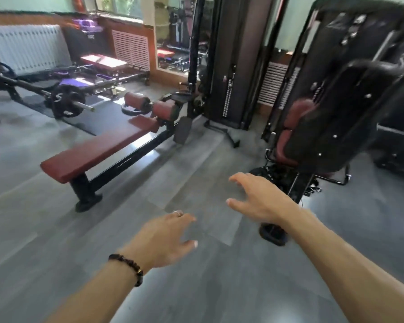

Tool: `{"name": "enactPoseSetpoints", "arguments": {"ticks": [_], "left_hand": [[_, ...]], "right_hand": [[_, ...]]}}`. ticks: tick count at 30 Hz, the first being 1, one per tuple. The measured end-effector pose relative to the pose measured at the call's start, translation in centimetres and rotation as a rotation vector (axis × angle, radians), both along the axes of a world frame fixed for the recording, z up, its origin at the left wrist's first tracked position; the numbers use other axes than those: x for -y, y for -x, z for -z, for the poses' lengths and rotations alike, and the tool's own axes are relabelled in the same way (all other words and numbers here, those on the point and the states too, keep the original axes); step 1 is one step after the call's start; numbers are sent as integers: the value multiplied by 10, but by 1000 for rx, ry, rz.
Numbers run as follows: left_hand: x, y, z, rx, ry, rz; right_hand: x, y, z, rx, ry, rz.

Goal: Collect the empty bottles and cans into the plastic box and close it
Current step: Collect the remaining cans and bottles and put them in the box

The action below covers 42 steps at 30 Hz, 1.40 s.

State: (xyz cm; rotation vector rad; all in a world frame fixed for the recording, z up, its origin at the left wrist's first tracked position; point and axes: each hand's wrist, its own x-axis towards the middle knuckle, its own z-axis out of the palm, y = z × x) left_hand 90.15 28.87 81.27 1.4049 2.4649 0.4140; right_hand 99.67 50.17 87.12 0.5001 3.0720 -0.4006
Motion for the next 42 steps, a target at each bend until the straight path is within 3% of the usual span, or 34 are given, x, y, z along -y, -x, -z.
{"name": "enactPoseSetpoints", "arguments": {"ticks": [9,18,36,42], "left_hand": [[-195,-26,-23,-41,17,435],[-350,-103,-21,-42,25,757],[-660,-272,56,5,141,914],[-789,-336,113,21,164,1018]], "right_hand": [[-135,-102,-42,20,-25,416],[-232,-210,-30,-25,29,723],[-525,-402,69,75,165,910],[-623,-475,129,90,210,1047]]}}
